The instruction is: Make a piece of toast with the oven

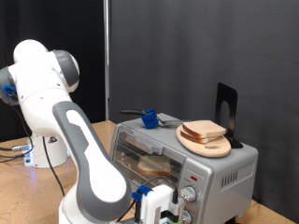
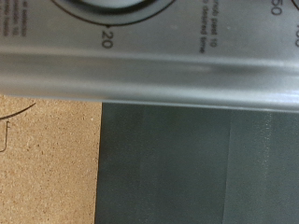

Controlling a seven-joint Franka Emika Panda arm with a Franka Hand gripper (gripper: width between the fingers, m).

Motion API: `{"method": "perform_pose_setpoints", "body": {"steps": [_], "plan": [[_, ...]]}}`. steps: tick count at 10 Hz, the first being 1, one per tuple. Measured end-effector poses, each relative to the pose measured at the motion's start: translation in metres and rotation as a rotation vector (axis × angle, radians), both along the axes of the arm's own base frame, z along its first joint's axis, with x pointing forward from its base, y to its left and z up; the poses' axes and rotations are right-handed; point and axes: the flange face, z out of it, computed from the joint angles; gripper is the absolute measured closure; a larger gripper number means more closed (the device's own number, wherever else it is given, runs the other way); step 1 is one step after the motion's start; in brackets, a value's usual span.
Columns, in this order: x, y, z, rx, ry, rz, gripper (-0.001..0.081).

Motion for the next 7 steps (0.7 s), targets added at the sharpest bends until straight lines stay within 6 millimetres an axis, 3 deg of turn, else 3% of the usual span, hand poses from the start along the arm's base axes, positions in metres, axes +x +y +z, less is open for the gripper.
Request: {"method": "perform_pose_setpoints", "body": {"steps": [1, 2, 3, 4, 5, 6, 7], "plan": [[0.0002, -0.0006, 0.0002, 0.002, -0.004, -0.002, 0.0222], [0.0002, -0.0013, 0.0004, 0.003, -0.006, -0.005, 0.0406], [0.0003, -0.0024, 0.0006, 0.004, -0.007, -0.007, 0.0406], [0.0002, -0.0032, 0.0006, 0.005, -0.007, -0.008, 0.0590], [0.0002, -0.0033, 0.0006, 0.005, -0.007, -0.009, 0.0719], [0.0002, -0.0034, 0.0006, 0.005, -0.007, -0.009, 0.0719], [0.0002, -0.0033, 0.0004, 0.004, -0.007, -0.009, 0.0788]]}}
